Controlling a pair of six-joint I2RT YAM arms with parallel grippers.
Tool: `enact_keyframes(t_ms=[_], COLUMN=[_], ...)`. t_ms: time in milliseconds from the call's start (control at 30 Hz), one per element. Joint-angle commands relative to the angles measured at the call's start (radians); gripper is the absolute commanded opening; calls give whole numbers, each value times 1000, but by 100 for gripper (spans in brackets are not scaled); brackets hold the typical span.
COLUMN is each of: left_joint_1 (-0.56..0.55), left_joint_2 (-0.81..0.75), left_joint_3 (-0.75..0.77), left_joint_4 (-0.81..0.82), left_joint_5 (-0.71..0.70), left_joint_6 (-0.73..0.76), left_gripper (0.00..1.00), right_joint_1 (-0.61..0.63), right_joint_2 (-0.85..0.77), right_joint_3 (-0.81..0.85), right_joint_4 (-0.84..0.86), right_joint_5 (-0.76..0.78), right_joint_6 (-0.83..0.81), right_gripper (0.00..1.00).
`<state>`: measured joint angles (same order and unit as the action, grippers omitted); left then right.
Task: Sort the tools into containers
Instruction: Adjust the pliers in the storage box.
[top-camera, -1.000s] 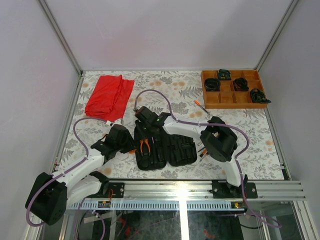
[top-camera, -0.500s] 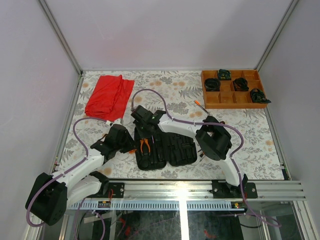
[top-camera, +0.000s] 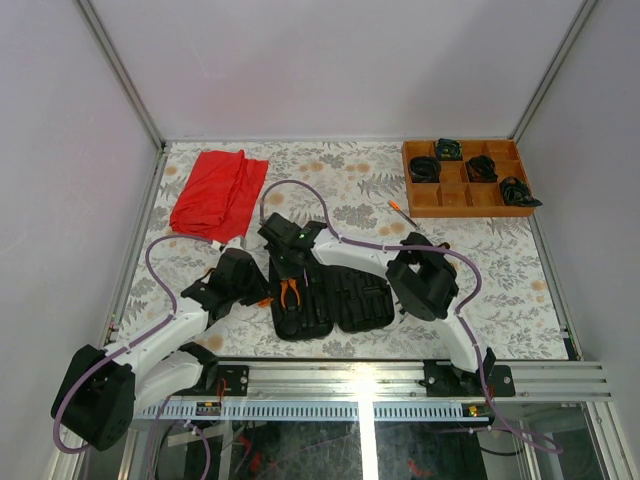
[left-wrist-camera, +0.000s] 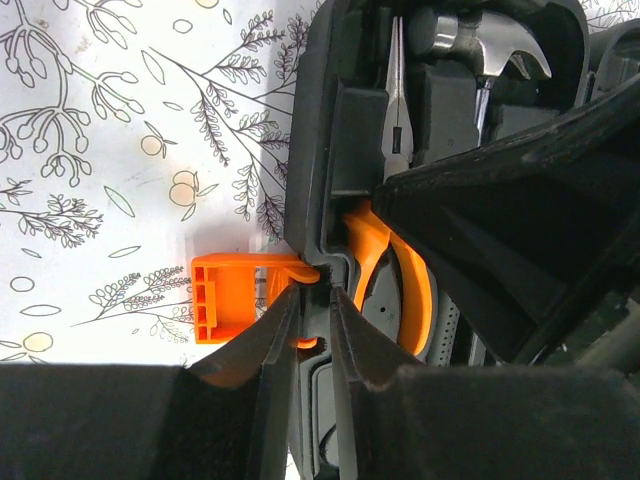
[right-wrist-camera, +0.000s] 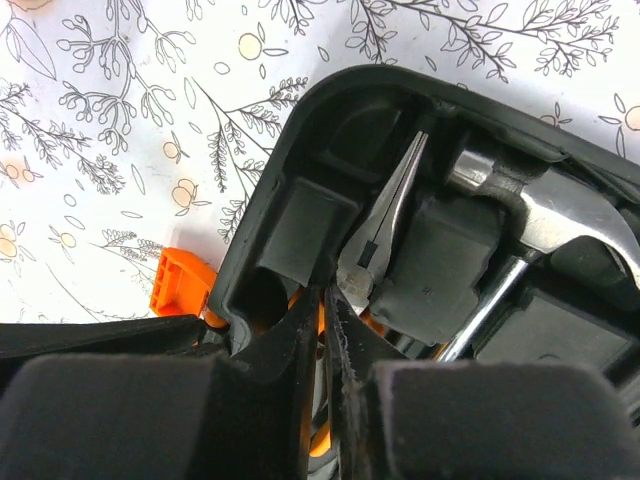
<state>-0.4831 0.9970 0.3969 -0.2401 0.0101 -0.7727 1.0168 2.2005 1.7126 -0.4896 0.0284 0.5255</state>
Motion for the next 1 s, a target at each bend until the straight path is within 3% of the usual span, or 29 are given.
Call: enact_keyframes(t_ms=[0, 267, 767, 967], left_joint_1=[-2, -2, -2, -2], left_joint_2=[4, -9, -54, -64], left_joint_3=[-15, -8, 1, 6], left_joint_4=[60, 50, 3, 13], left_joint_5=[46, 43, 6, 29], left_joint_6=[11, 17, 17, 40], left_gripper=[16, 18, 33, 44], right_joint_1=[42, 66, 25, -1], right_joint_2=[152, 182, -249, -388], right_joint_3=[-87, -134, -267, -415], right_joint_4=[-138, -109, 255, 315], right_joint_5=[35, 36, -111, -30], right_joint_6=[-14, 0, 39, 77], right_gripper=[5, 2, 21, 24])
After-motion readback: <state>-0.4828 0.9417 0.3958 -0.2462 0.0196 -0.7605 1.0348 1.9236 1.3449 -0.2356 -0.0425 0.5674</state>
